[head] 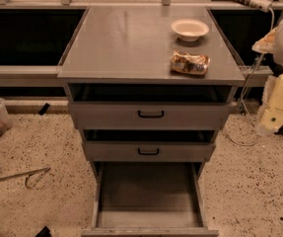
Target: Place orange can into bottom drawer
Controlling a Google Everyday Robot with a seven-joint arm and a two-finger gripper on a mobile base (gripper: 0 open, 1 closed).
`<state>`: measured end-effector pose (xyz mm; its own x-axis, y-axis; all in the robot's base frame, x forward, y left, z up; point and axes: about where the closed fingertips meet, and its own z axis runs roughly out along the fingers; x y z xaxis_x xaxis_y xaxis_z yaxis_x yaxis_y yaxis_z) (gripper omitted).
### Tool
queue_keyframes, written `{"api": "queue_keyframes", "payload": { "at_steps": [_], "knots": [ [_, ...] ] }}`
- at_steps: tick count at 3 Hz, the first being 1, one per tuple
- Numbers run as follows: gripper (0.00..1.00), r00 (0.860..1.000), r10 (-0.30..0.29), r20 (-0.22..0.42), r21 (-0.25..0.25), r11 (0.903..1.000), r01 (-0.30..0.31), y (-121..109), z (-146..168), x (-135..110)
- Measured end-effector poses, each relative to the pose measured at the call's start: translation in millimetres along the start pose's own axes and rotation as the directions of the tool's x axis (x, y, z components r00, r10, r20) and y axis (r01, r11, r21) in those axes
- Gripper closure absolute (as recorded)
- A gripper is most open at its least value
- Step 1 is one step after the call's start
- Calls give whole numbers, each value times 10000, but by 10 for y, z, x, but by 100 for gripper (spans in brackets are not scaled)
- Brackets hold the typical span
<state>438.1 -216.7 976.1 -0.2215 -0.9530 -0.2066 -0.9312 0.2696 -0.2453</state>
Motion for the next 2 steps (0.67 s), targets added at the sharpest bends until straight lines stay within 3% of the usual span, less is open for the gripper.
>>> {"api": "queue_keyframes", "payload": {
  "at_steps": [1,2],
  "knots": [
    [0,10000,-1,1,2,10000,1,-1,0,-1],
    [0,9996,-262,99,460,9986,258,-168,7,-138]
  ]
}}
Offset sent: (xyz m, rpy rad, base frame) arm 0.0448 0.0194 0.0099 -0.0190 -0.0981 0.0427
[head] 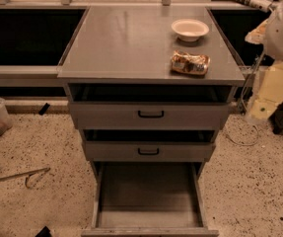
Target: Place orange can into bottom drawer
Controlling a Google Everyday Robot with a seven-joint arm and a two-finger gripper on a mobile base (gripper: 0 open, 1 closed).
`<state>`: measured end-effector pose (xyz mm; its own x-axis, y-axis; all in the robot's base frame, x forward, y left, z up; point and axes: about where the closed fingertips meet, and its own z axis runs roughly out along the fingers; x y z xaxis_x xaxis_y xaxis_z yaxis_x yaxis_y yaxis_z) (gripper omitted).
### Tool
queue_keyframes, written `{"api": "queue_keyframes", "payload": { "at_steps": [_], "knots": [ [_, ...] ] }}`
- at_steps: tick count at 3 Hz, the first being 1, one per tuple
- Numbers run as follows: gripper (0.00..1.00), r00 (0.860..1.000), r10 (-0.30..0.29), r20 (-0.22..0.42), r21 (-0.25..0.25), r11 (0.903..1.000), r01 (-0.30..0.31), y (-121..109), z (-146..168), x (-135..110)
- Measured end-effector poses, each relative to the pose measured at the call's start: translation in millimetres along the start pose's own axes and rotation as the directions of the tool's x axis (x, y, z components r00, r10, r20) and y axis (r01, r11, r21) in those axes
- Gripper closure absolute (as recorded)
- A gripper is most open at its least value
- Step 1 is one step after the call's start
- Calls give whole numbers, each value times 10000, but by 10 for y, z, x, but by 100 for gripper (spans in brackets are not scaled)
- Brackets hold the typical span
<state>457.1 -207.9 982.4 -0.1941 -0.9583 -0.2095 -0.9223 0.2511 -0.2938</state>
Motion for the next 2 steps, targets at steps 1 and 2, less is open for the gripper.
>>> {"api": "queue_keyframes", "payload": {
  "at_steps": [1,2],
  "knots": [
    [0,9976,-639,270,506,9968,625,-369,120,-260],
    [0,9892,-1153,908,527,9924,1108,-741,363,-489]
  ]
}}
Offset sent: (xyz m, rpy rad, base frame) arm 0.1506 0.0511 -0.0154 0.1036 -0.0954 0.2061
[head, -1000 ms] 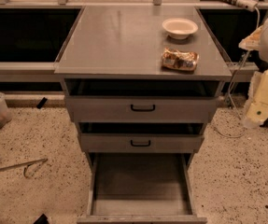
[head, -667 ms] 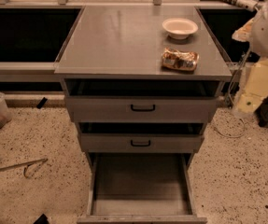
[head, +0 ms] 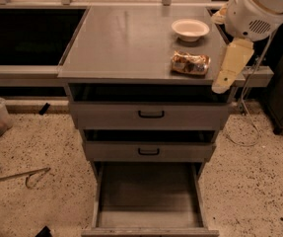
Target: Place orange can into bottom drawer
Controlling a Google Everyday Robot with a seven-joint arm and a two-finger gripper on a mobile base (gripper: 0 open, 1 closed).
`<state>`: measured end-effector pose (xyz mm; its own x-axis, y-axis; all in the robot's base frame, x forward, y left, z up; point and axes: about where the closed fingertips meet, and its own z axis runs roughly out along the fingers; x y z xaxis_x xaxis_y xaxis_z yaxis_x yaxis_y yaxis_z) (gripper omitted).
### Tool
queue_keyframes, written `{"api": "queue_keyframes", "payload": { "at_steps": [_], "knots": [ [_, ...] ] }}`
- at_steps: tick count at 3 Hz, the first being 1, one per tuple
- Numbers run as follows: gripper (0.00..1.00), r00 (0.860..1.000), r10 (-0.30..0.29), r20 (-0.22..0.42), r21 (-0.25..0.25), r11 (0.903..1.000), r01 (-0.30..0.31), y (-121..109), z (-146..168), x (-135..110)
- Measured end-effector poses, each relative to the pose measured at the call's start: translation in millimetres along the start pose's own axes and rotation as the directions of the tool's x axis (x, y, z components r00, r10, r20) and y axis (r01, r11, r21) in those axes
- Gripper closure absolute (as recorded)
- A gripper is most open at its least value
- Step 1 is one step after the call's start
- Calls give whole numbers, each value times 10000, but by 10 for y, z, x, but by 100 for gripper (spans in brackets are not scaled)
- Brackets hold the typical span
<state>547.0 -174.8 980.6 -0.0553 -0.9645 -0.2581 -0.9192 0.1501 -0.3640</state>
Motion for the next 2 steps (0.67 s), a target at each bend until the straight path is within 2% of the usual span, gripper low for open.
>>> {"api": "queue_keyframes", "payload": {
  "at_steps": [1,2],
  "knots": [
    [0,9969,-65,782,-617,9980,114,-308,464,-144],
    [0,9969,-67,783,-616,9980,116,-308,464,-144]
  ]
}}
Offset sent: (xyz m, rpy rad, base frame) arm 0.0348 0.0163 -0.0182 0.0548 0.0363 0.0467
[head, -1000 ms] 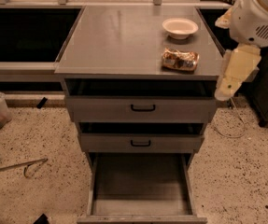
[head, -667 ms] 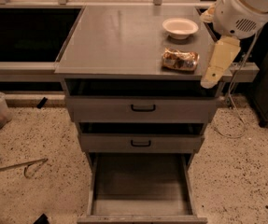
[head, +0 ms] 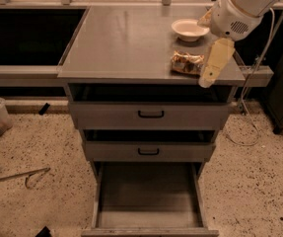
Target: Place orange can into bottom drawer
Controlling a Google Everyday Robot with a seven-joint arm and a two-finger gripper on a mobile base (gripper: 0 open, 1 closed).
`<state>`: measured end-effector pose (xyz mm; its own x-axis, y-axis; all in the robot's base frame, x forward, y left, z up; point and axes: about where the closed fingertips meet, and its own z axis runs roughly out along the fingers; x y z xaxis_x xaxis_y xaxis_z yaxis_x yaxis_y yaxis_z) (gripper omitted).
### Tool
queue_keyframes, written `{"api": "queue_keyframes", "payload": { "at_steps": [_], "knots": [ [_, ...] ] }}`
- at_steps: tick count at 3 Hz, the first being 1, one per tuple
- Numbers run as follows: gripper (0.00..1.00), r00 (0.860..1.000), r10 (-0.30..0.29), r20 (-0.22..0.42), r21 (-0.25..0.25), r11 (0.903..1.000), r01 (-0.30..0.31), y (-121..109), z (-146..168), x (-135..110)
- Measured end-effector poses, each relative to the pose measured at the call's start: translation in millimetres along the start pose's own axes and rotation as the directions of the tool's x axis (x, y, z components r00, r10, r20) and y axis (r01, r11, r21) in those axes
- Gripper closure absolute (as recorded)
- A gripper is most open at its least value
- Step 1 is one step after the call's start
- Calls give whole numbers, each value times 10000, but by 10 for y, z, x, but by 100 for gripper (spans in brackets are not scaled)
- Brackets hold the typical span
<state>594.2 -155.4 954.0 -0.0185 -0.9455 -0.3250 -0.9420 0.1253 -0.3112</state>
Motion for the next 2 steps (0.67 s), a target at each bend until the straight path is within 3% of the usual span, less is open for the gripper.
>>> {"api": "queue_keyframes", "payload": {
  "at_steps": [2],
  "knots": [
    [0,9975,-307,643,312,9991,287,-313,392,-53]
  ]
}}
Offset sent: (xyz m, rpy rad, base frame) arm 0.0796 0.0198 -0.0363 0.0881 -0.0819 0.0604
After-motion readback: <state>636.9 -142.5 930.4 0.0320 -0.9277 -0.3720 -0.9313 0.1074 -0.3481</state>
